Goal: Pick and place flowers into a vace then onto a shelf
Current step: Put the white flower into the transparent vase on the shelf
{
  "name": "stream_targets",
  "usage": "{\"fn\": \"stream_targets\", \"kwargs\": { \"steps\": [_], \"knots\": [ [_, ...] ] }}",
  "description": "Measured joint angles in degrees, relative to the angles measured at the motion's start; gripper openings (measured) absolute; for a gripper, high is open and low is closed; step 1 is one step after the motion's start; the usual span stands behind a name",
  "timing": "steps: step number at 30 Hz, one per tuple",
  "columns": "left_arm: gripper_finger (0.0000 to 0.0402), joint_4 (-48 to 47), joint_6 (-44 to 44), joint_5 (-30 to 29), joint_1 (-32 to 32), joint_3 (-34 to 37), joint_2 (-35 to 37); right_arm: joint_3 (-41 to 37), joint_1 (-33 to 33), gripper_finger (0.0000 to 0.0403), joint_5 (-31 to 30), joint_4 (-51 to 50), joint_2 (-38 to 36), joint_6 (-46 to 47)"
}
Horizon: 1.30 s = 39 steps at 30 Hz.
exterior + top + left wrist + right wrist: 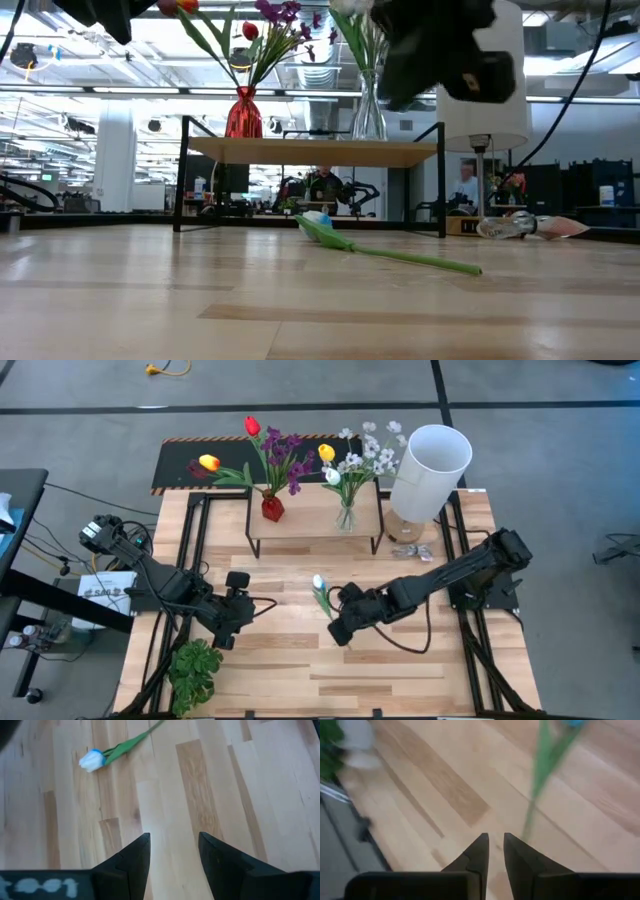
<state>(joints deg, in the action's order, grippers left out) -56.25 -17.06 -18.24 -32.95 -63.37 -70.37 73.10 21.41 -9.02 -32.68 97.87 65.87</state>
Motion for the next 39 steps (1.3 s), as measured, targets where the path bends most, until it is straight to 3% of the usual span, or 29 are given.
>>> {"fn": "stream_targets", "kwargs": {
  "steps": [9,24,30,39],
  "knots": [
    [0.0158,-1.0,-1.2,-0.2,0.0,0.0,0.0,0.3,-1.5,0.0082,1.7,4.9,7.6,1.2],
    [0.0158,-1.0,-1.4,-0.3,0.0,0.0,0.0,0.4,-3.7,0.0211,1.2,8.4,11.4,0.3],
    [0.0158,-1.0,-1.3,-0.6,0.0,0.0,0.0,0.4,-4.4,0.0208,-1.6,7.3,11.4,0.6],
    [0.0158,-1.0,-1.2,-1.7,0.0,0.0,0.0,0.9,-7.1,0.0170,-0.2,7.7,14.7,0.1]
  ]
}}
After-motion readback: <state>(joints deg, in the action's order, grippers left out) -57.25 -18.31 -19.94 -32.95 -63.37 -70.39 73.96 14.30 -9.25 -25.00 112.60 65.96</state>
